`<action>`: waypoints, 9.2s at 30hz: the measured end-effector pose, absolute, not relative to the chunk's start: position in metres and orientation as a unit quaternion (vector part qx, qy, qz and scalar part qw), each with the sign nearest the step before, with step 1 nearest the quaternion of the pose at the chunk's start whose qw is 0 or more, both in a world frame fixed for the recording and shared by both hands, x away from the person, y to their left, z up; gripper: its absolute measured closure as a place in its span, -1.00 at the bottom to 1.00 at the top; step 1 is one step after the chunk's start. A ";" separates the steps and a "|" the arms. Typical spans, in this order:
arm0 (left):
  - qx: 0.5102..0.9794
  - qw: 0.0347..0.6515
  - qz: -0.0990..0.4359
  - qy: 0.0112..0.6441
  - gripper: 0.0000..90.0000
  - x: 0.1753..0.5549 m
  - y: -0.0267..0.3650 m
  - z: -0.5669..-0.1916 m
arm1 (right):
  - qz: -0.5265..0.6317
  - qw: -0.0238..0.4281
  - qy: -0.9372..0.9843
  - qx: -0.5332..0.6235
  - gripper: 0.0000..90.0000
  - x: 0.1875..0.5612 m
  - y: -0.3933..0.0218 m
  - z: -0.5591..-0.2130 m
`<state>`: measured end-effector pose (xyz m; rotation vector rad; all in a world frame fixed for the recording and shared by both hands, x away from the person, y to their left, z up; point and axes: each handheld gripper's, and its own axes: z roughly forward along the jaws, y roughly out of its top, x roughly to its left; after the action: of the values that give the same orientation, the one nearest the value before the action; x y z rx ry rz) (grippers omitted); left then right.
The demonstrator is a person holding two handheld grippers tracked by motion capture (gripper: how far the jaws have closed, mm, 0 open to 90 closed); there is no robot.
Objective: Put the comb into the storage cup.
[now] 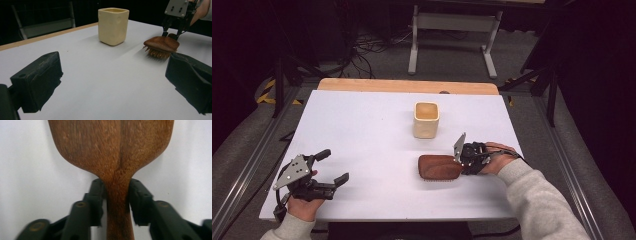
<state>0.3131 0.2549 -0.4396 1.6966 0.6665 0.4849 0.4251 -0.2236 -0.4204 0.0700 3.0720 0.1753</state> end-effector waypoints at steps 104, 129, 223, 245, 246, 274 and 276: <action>0.741 0.611 0.129 0.247 -1.00 0.338 0.194 -0.396 | 0.489 0.195 0.841 0.127 0.62 0.353 -0.202 -0.390; 0.764 0.587 0.083 0.254 -1.00 0.365 0.113 -0.372 | 0.492 0.210 0.833 0.138 0.62 0.352 -0.203 -0.392; 0.803 0.560 0.068 0.192 0.32 0.381 0.103 -0.294 | 0.539 0.224 0.798 0.149 -0.90 0.353 -0.211 -0.398; 0.813 0.539 0.100 0.197 0.31 0.411 0.100 -0.252 | 0.546 0.221 0.783 0.198 -0.91 0.355 -0.242 -0.400; 0.813 0.538 0.106 0.197 0.31 0.413 0.100 -0.251 | 0.545 0.222 0.784 0.199 -0.91 0.356 -0.243 -0.400; 0.800 0.533 0.137 0.238 0.31 0.449 0.099 -0.241 | 0.546 0.217 0.780 0.214 -0.91 0.361 -0.249 -0.402; 0.797 0.534 0.139 0.244 0.31 0.454 0.097 -0.243 | 0.546 0.217 0.781 0.214 -0.91 0.361 -0.249 -0.402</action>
<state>0.4544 0.0968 -0.2433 1.9007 0.5823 0.3317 0.3611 -0.2488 -0.4023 0.5941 2.1625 1.5113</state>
